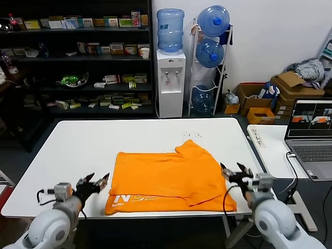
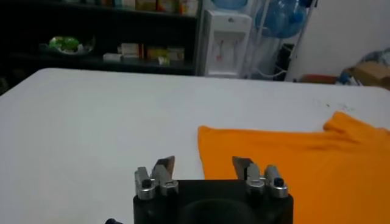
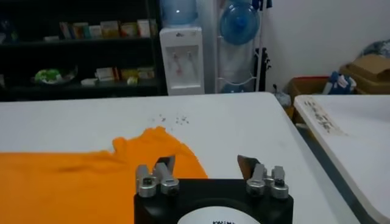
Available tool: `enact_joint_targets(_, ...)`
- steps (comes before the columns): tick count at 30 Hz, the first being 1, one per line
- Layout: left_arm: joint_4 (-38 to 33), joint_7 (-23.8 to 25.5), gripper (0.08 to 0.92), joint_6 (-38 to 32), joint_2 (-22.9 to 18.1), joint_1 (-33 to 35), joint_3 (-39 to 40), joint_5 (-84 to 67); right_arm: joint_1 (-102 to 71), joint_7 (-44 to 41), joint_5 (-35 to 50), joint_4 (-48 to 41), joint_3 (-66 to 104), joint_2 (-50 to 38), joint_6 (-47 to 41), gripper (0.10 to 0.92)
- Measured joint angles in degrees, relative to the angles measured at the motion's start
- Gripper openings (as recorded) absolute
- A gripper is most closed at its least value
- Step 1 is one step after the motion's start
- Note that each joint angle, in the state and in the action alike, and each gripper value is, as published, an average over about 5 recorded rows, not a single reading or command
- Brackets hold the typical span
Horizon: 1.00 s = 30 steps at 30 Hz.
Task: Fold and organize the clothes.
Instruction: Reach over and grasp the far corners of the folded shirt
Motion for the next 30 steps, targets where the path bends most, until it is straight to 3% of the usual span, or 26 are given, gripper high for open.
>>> enact_joint_targets(4,8.58,4.16,0.800,-0.85,-2.41,-9.84,4.15,-0.16,10.52,-0.71,-0.40,-9.56,-5.22,4.26,-0.40,0.816)
enact_joint_targets(12,23.65,9.74,0.822,-0.01,-6.53,-24.60,11.99,-1.42,23.05,-3.88,-2.24,-25.83,-11.53,12.26,-2.10,0.823)
enact_joint_targets(19,31.09,11.96,0.823,1.56,-8.59,-31.21,16.24,-2.34,27.99,-6.09,-3.96,-34.74,-13.80,16.49,-3.42,0.823)
enact_joint_targets(30,37.67,12.98,0.823,3.22,-11.60,-36.98,20.61,-2.09,31.68,-7.45,-5.19,-41.70,-15.19,19.11,-4.69,0.823)
